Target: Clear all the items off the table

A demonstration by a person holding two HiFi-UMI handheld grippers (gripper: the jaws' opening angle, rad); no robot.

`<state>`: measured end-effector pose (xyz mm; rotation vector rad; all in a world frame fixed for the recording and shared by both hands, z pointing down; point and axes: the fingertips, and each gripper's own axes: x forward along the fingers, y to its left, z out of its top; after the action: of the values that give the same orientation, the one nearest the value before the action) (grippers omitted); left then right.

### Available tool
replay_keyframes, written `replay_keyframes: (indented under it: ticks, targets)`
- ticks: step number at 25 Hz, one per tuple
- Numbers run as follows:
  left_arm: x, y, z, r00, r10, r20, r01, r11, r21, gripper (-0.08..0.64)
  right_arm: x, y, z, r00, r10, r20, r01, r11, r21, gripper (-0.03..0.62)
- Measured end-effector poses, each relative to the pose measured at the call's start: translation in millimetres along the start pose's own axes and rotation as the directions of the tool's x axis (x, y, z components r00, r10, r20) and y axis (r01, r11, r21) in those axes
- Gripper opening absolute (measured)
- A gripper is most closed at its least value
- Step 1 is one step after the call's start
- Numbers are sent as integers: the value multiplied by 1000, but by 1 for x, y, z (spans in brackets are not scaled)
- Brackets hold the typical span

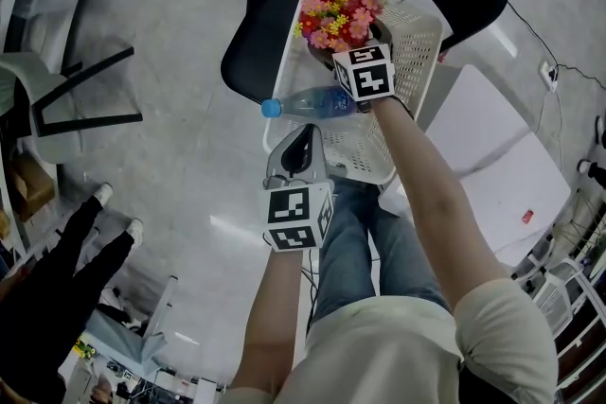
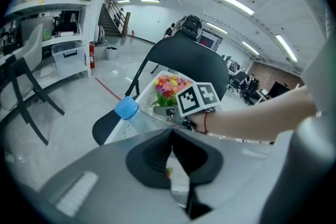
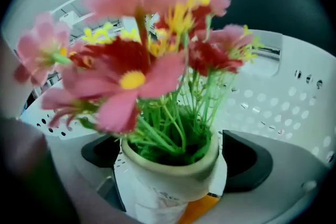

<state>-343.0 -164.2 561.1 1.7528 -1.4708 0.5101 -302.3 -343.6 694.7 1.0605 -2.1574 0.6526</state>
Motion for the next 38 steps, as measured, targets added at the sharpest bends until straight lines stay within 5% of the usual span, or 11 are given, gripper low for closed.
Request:
replay_keyframes:
  ticks: [31, 38]
  targets:
    - [-27, -29, 15, 1000, 1, 8, -1, 1000, 28, 9, -96, 11, 40, 998, -21, 51, 20, 1000, 12, 590]
    - [-42, -41, 21, 1000, -7, 22, 7, 1000, 29, 9, -147, 17, 48, 994, -64, 91, 64, 998, 2, 294]
